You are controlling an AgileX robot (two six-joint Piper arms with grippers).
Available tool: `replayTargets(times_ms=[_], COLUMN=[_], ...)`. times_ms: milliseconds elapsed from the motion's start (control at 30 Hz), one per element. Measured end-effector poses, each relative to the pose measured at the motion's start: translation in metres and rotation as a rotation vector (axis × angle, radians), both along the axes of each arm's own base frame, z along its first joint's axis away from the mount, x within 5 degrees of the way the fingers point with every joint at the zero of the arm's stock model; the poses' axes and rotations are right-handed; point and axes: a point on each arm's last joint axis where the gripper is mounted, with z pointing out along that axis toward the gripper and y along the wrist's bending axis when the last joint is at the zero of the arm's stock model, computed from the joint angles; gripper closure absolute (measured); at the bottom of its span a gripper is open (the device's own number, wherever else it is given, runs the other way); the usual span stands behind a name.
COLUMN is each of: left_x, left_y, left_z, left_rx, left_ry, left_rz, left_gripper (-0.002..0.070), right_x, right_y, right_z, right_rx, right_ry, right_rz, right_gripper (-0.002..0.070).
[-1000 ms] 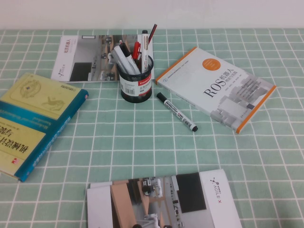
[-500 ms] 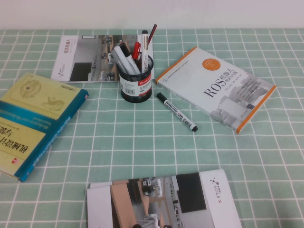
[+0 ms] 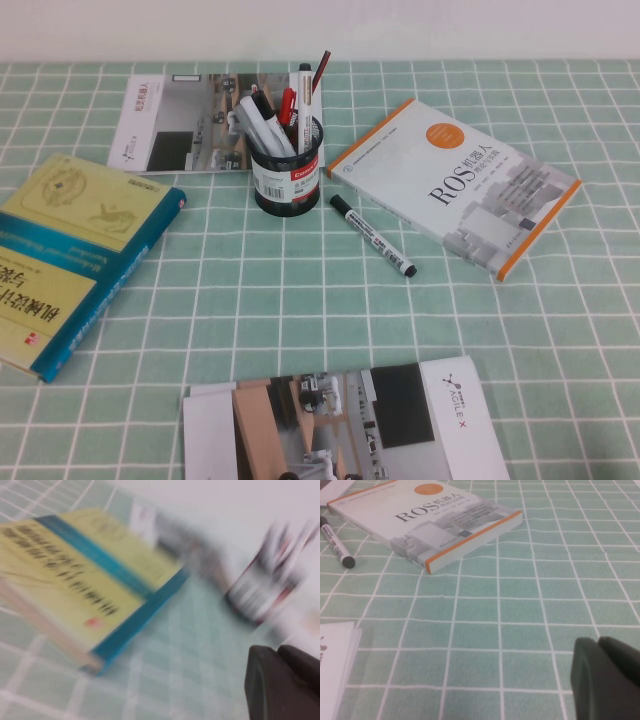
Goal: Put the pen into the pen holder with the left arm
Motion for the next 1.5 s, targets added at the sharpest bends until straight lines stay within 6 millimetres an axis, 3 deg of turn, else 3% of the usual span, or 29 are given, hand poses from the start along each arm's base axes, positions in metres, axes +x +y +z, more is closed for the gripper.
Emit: replayTargets(times_ms=[100,333,533,600,800,900,1067,1267,1500], left_x=[0.001,0.000,0.007,0.018,0.070,0.098,0.148,0.201,0.253], left_y=[0.002,-0.001,-0.013,-0.018,-0.030,-0.034,-0.046,-0.103,-0.191], left_z=[0.007,0.011,0.058,0.083,0.129,0.144,0.150,0.132,0.095], left_rx=[-0.138,-0.175,-0.094,-0.070,0.039,0.073,0.108,0.152,0.208], left_ry=[-0.056,-0.032,0.149,0.227,0.489,0.536,0.592,0.651,0.755], left_rz=[0.030,0.005,-0.125,-0.168,-0.319,-0.356,-0.407,-0.549,-0.685], left_gripper=[0.0675,0.0675,0.0675,0.0675,0.0675,0.0675,0.0675,0.0675,0.0675], right_x=[0.000,0.000,0.000,0.000,0.000,0.000,0.000,0.000,0.000], right_y=[0.000,0.000,0.000,0.000,0.000,0.000,0.000,0.000,0.000], right_z=[0.000,0.000,0.000,0.000,0.000,0.000,0.000,0.000,0.000], right_rx=[0.000,0.000,0.000,0.000,0.000,0.000,0.000,0.000,0.000], right_ry=[0.000,0.000,0.000,0.000,0.000,0.000,0.000,0.000,0.000], right_rz=[0.000,0.000,0.000,0.000,0.000,0.000,0.000,0.000,0.000], right_gripper=[0.0696,0.0696,0.0696,0.0696,0.0696,0.0696,0.0696,0.0696,0.0696])
